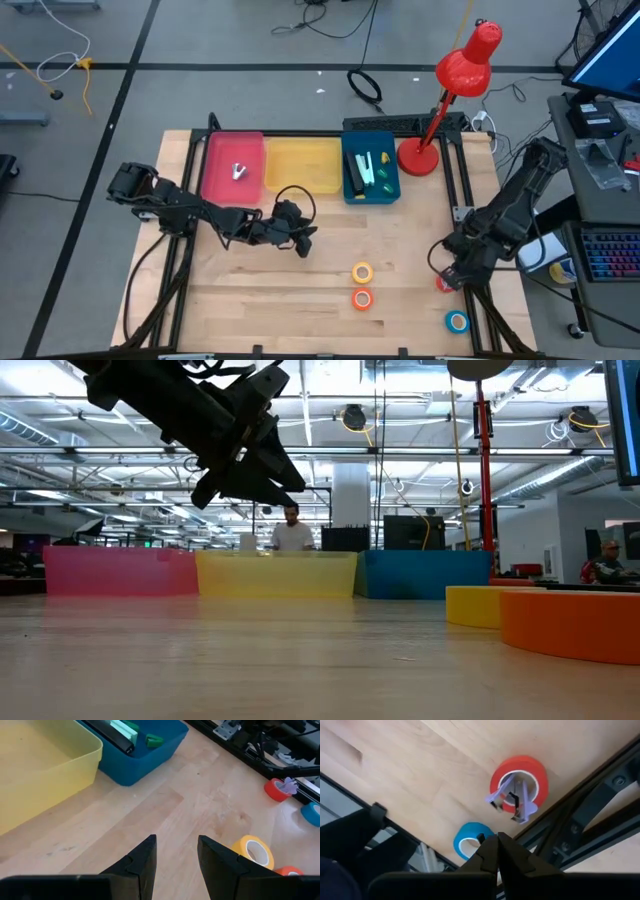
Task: Pick and place Stapler, Stapler remover, tape
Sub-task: Put the purple stapler remover into the red bin
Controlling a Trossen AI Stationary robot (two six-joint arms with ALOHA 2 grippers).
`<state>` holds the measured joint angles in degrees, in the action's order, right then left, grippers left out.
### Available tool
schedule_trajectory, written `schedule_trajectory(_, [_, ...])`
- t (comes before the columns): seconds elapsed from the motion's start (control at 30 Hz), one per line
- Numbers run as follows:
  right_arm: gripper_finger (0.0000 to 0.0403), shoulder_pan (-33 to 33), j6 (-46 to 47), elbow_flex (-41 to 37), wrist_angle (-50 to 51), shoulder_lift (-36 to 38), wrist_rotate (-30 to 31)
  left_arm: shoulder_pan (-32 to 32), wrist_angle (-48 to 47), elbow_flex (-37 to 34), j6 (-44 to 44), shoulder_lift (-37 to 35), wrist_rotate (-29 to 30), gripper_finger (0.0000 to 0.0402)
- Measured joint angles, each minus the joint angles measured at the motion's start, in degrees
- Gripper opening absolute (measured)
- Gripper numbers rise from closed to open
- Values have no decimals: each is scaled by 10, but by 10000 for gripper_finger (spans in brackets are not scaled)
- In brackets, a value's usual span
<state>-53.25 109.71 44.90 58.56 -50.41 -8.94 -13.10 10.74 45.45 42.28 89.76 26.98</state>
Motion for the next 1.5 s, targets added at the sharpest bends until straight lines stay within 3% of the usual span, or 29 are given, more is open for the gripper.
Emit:
schedule_trajectory(0.5, [7,0,-22,-35,-36,0,-1,0,1,0,2,0,0,143])
schedule_trajectory(0.63, [33,0,-40,-35,-35,0,1,0,2,0,1,0,0,143])
schedule_trajectory(1.07, [169,1,-54,-36,-32,-11,30,-1,2,0,-5,0,0,143])
schedule_trajectory(1.5, [177,39,-112,-36,-30,-82,29,-1,2,0,-6,0,0,143])
